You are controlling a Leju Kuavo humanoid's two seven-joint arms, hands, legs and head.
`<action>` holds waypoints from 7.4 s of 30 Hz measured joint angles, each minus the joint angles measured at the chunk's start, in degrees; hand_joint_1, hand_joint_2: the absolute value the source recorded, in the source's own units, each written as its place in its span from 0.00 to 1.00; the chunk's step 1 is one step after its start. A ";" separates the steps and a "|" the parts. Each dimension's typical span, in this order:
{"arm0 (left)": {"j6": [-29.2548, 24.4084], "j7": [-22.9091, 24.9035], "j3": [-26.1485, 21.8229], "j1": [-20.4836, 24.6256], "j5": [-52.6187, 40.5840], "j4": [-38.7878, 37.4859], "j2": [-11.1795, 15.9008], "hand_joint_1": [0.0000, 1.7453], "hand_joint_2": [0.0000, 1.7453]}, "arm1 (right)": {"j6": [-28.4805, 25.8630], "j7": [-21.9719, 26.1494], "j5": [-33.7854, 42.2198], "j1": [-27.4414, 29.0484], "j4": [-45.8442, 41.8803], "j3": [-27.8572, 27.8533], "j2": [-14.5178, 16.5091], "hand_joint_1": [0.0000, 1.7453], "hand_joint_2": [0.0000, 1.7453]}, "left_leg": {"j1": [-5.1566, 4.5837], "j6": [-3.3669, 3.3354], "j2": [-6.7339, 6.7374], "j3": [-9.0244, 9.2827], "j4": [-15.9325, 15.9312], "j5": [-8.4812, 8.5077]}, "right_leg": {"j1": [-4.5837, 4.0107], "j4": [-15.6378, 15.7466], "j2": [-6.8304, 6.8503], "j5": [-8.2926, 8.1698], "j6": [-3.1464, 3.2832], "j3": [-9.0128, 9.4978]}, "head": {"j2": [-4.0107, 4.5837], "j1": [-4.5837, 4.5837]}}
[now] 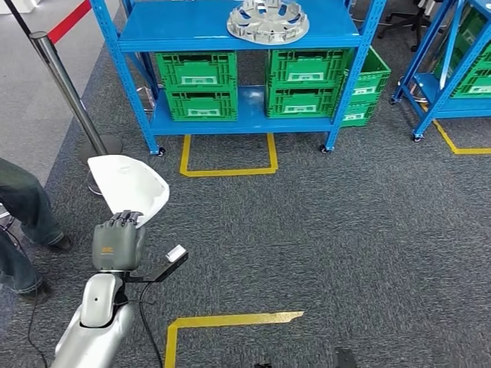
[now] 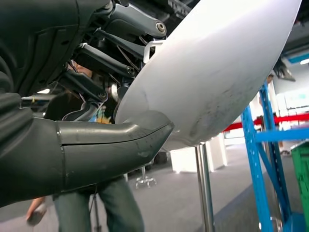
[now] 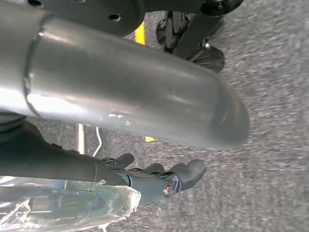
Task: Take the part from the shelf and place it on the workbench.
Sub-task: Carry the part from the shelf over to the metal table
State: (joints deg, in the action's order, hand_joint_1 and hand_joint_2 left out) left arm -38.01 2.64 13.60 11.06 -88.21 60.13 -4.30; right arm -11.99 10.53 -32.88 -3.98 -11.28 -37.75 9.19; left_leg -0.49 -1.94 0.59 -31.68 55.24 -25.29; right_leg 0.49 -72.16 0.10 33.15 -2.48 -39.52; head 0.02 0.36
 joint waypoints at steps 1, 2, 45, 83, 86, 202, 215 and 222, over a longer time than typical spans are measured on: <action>0.09 -0.30 -0.59 -0.19 0.03 0.05 -0.32 1.00 1.00 | 0.00 -0.01 -0.17 0.00 -0.01 0.00 -0.03 0.00 0.00 | 0.03 0.19 -0.01 -0.44 0.13 0.31 | 0.10 3.46 0.01 -1.35 -0.04 2.57 | 0.00 0.01; 0.22 -0.68 -1.17 -0.32 0.08 0.15 -0.64 1.00 1.00 | 0.01 -0.02 -0.33 -0.05 -0.01 0.00 -0.05 0.00 0.00 | 0.03 0.42 -0.02 -0.83 0.35 0.55 | 0.20 7.85 0.02 -2.46 -0.05 5.49 | 0.00 -0.02; 1.81 -4.55 -8.28 -2.93 1.25 3.64 -2.55 1.00 1.00 | -0.06 -0.52 -2.43 -0.01 -0.02 0.00 -0.03 0.00 0.00 | 0.01 -0.95 0.04 1.01 -2.27 1.50 | -0.02 11.07 -0.07 -4.53 0.37 3.77 | -0.02 -0.13; 2.19 -3.82 -10.09 -3.66 0.45 3.81 -2.56 1.00 1.00 | 0.45 -0.79 -3.14 0.11 0.00 0.00 0.32 0.00 0.00 | -0.68 -0.08 -0.33 -0.10 1.48 -1.11 | 0.03 10.90 -0.30 -5.68 0.63 4.31 | -0.02 -0.11; 2.19 -3.81 -10.11 -3.63 0.45 3.81 -2.65 1.00 1.00 | 0.46 -0.83 -3.14 0.06 0.00 0.00 0.32 0.00 0.00 | -0.75 0.71 -0.32 0.06 1.67 -1.45 | -0.34 14.49 -0.18 -6.19 1.46 6.46 | -0.02 -0.03; 3.84 -12.38 -13.77 -2.64 15.21 5.01 -2.68 1.00 1.00 | 0.20 -5.41 -8.89 0.15 0.20 -0.63 0.20 0.00 0.00 | 2.52 4.23 -2.06 0.99 8.05 -8.43 | 1.68 11.74 -1.17 -5.55 1.10 4.53 | -0.02 -0.01; 2.09 -9.42 -12.88 -3.00 8.96 11.20 -2.74 1.00 1.00 | 0.69 -5.54 -9.68 -0.05 0.21 -0.63 0.55 0.00 0.00 | -1.16 -0.09 2.42 -1.80 3.10 -1.36 | -0.05 11.86 5.85 -3.07 1.08 6.69 | -0.02 0.29; -0.09 -7.53 -12.27 -2.78 4.15 11.79 -2.88 1.00 1.00 | 0.76 -5.68 -10.24 0.20 0.22 -0.68 0.54 0.00 0.00 | -0.47 -0.34 -3.14 -1.00 2.46 -1.06 | 0.30 -1.80 -0.01 0.69 0.06 -1.28 | -0.02 0.04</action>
State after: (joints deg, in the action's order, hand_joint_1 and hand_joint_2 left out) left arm -38.10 -4.89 1.33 8.28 -84.06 71.92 -7.17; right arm -11.23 4.85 -43.12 -3.78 -11.06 -38.42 9.73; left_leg -0.96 -2.28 -2.55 -32.68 57.70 -26.35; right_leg 0.79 -73.96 0.09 33.84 -2.42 -40.80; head 0.00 0.40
